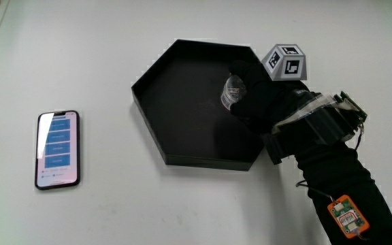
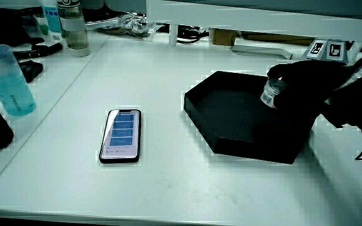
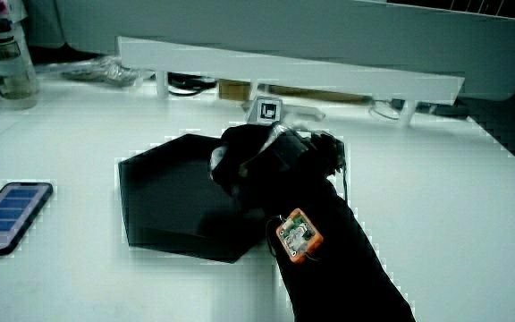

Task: Place paper clip into plate

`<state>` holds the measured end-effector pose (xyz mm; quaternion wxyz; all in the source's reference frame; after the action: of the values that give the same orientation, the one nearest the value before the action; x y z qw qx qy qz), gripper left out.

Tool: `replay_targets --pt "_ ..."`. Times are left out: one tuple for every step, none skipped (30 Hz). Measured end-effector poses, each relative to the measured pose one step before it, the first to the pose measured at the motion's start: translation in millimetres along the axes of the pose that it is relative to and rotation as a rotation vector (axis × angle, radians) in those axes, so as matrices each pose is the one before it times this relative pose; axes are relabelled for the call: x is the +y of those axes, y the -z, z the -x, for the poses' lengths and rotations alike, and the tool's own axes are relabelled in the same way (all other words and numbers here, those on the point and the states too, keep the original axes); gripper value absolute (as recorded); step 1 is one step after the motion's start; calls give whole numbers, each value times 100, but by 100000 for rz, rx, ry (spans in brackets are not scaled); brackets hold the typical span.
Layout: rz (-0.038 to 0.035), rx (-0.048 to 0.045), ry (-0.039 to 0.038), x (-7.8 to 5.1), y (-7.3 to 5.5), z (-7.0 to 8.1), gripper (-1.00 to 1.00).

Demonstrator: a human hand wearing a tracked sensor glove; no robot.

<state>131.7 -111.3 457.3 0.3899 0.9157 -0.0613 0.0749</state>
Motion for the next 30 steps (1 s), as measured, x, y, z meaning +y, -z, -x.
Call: replay_targets --pt "629 224 -2705 -590 -529 654 0" --pt "-1595 -921 136 -100 -128 195 0" --pt "1271 347 161 165 34 -18 0" --pt "-647 204 -240 -89 -83 115 0" --pt "1794 953 -1233 -43 28 119 0" --pt "-1523 -434 889 0 51 31 0" --pt "46 682 -1740 -124 -47 217 0" --pt "-243 -128 565 203 170 -9 0" --pt "-38 -66 240 33 132 102 0" --pt "-580 -779 634 234 349 -71 0" --pt "993 485 -312 101 283 -1 0" --pt "-131 170 -120 8 173 52 0" --pt "980 535 801 223 325 -131 0" --pt "714 337 373 124 196 -103 0" --pt "617 -388 660 220 250 -167 0" --pt "292 570 -104 25 127 -39 0" --pt "242 -726 1081 116 122 -59 0" --pt "252 653 -872 -41 27 93 0" --pt "-2027 -2669 2776 98 157 -31 0" --pt "1583 433 297 144 225 -32 0" --pt "658 69 -548 -19 99 81 0" --pt "-427 -1599 1256 106 192 -34 0" --pt "30 -99 590 57 151 -18 0" --pt "1186 -56 -564 143 178 17 0" --pt "-379 -1701 818 37 143 50 0" --pt "-131 512 909 78 199 -2 0" --pt "-154 -1340 737 176 276 51 0" --pt "-385 -1577 -494 -23 176 237 0" --pt "1179 -1388 -207 129 261 180 0" --pt "609 -1520 762 163 276 107 0"
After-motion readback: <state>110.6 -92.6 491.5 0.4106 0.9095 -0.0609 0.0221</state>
